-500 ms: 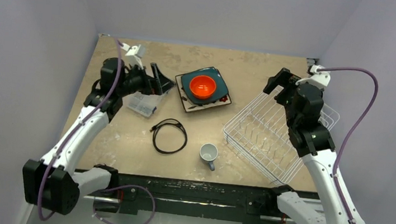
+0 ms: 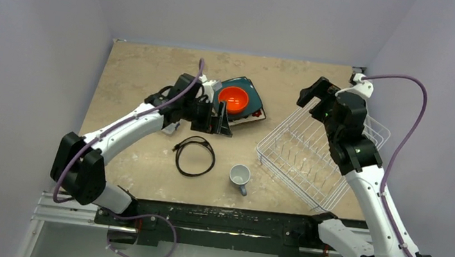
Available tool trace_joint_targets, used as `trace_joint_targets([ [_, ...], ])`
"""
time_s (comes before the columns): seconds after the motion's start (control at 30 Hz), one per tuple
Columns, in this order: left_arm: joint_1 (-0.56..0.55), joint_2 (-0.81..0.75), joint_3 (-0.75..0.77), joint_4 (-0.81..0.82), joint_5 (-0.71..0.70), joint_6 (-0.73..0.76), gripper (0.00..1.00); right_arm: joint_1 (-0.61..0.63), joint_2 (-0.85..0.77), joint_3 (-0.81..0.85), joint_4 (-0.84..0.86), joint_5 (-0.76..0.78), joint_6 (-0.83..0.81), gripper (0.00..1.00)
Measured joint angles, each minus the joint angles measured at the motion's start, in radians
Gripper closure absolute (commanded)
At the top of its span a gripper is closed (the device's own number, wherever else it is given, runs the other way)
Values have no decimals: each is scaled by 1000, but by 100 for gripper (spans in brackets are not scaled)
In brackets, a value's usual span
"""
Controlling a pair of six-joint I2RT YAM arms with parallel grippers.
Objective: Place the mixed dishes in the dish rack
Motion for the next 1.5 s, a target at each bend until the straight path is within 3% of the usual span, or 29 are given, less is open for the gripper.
trace_joint_targets([
  [0.23,-171,81,3,-93,-129,-4,12,0,-3,0,0,-1,27,1],
  [0.37,-257,95,5,-124,-183,-4,20,0,-3,0,-4,-1,35,1],
  [0.5,-279,129,22,-142,-220,-7,30,0,-3,0,-11,-2,43,1],
  [1.2,-447,321,118,-240,-349,14,54,0,41,0,-23,-46,72,1],
  [1.5,-482,346,166,-283,-400,41,82,0,40,0,-27,-43,68,1],
])
